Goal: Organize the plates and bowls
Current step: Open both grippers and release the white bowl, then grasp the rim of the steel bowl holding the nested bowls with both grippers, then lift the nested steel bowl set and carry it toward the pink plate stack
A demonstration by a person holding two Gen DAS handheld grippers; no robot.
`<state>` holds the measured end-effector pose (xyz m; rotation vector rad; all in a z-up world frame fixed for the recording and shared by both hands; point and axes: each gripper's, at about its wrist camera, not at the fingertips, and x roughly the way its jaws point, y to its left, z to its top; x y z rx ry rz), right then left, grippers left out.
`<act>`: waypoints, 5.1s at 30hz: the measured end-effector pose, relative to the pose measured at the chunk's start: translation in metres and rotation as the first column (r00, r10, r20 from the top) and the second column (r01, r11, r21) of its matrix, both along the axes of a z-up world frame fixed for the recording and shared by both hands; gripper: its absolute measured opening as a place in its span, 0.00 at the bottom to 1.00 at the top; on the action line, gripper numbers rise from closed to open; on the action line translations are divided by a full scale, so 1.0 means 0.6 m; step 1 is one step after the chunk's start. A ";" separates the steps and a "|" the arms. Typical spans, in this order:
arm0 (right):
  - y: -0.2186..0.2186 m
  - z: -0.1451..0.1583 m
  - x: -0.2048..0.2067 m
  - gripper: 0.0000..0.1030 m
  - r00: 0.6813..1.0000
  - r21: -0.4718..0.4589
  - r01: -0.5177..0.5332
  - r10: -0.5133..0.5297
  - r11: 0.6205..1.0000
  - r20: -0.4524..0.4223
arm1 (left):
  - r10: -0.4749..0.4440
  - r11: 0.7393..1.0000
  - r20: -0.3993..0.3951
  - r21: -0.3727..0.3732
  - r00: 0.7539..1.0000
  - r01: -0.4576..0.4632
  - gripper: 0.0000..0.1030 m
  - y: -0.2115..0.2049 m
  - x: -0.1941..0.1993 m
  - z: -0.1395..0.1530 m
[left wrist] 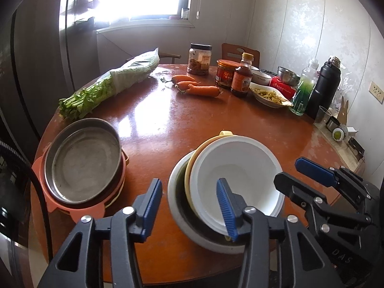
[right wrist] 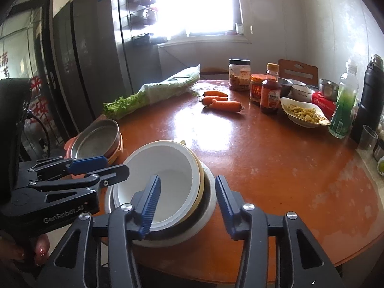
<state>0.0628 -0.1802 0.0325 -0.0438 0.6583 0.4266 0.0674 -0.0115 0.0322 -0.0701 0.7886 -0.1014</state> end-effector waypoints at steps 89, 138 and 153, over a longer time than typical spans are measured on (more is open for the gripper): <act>-0.038 -0.069 0.045 0.43 0.993 0.146 0.012 0.005 0.989 -0.118 | 0.000 0.992 -0.077 -0.127 0.997 -0.010 0.50 -0.022 0.042 -0.062; 0.302 0.014 0.117 0.43 0.961 0.165 -0.264 0.273 0.950 -0.035 | 0.234 0.969 0.043 -0.097 0.971 -0.229 0.50 0.298 0.026 0.026; 0.324 -0.037 0.134 0.43 0.957 0.148 -0.255 0.271 0.956 -0.103 | 0.237 0.966 -0.009 -0.104 0.971 -0.237 0.50 0.314 0.052 -0.028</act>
